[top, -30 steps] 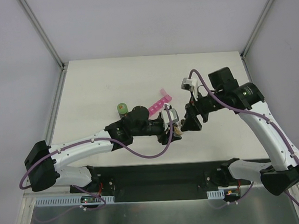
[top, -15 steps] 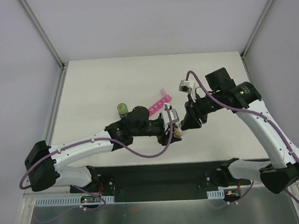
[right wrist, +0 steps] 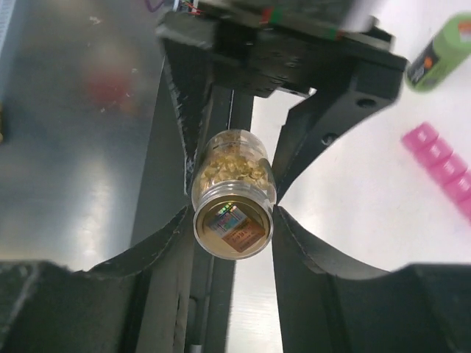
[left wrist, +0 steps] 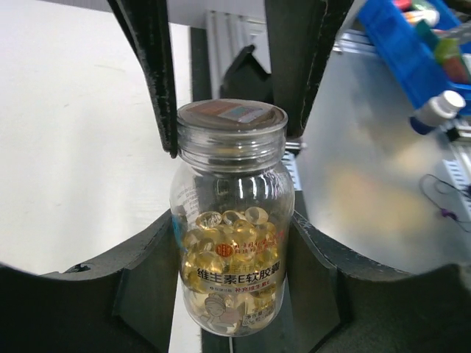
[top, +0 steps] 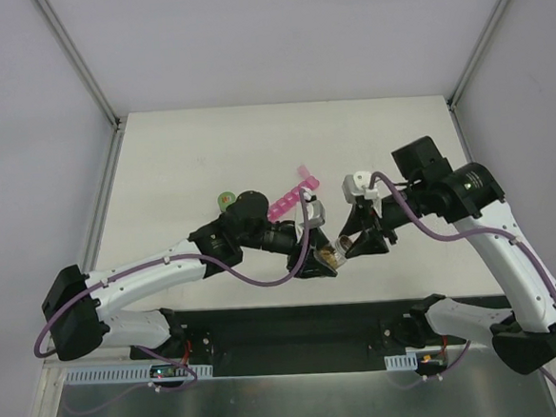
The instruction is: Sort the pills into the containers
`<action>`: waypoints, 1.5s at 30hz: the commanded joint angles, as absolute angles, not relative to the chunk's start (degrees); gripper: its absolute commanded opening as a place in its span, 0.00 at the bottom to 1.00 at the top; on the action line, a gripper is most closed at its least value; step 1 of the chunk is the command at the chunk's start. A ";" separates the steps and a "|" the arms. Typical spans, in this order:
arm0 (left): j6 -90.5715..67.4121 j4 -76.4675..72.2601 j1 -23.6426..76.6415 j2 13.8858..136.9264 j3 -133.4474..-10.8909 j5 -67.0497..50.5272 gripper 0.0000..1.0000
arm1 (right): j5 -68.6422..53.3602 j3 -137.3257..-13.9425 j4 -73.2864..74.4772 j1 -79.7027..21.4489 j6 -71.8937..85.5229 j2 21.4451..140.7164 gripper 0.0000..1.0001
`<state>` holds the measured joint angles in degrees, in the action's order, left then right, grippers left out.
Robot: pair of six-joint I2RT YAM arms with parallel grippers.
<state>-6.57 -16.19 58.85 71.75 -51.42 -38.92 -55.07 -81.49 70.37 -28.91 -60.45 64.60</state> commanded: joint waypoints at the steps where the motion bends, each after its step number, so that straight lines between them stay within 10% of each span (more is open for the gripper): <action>1: -14.41 -20.57 57.04 70.04 -54.84 -50.18 0.00 | -60.64 -80.95 80.50 -29.09 -92.92 61.61 0.42; 6: -10.66 -14.87 56.78 70.49 -56.69 -47.48 0.00 | -59.86 -81.03 76.49 -29.09 -89.15 61.79 0.94; 15: -2.82 -8.18 56.87 67.94 -55.72 -32.88 0.00 | -50.54 -86.74 59.42 -28.30 -38.55 64.16 1.00; 25: -1.67 -8.52 57.22 69.69 -57.22 -27.07 0.00 | -48.43 -84.73 57.13 -28.65 -26.02 69.78 0.99; 31: -1.41 -8.96 57.30 69.87 -57.48 -26.81 0.00 | -45.88 -85.78 59.85 -29.00 -26.54 72.86 0.91; 40: -0.97 -8.96 57.22 69.43 -56.95 -26.28 0.00 | -50.18 -86.92 63.98 -29.18 -30.32 73.74 0.44; 45: -1.32 -8.96 57.22 69.87 -57.04 -30.14 0.00 | -52.90 -89.73 68.02 -29.18 -38.65 74.18 0.38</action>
<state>-2.00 -6.76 57.30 70.17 -54.94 -26.59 -48.49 -85.65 63.26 -28.82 -31.70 73.91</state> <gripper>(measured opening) 0.498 0.458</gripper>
